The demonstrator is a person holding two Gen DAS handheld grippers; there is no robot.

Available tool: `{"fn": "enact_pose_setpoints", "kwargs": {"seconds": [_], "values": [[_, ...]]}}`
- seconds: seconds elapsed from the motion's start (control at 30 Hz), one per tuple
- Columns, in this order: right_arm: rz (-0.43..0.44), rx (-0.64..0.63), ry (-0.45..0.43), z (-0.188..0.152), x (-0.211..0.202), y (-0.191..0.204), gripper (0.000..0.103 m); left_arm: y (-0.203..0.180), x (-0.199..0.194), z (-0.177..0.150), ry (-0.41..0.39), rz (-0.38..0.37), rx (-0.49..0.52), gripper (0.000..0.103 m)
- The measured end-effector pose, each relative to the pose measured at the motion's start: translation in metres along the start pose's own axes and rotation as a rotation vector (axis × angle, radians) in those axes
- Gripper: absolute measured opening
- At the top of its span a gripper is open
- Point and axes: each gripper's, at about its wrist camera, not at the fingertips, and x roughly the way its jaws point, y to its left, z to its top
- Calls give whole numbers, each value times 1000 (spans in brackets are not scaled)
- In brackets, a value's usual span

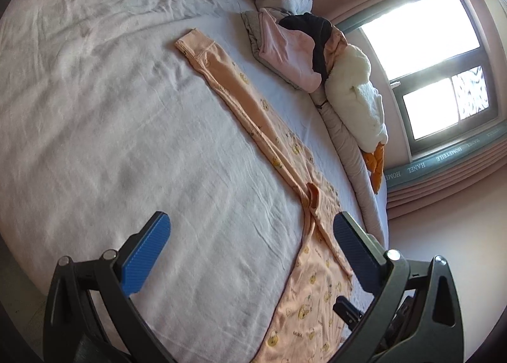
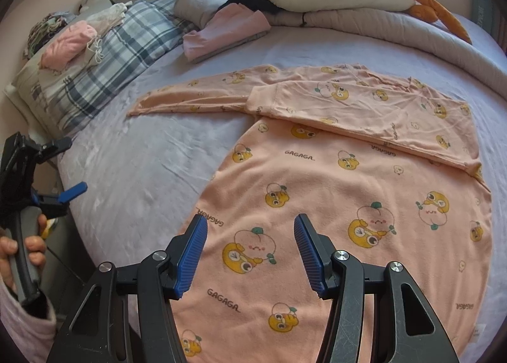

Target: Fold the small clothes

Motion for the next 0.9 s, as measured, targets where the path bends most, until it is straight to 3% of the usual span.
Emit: {"fn": "enact_pose_setpoints", "kwargs": {"seconds": [0.37, 0.63, 0.9], "values": [[-36, 3, 22, 5, 12, -14, 56, 43, 70, 83, -78, -11, -212, 101], [-32, 27, 34, 13, 24, -22, 56, 48, 93, 135, -101, -32, -237, 101], [-34, 32, 28, 17, 29, -27, 56, 49, 113, 164, -164, -86, -278, 101]]}}
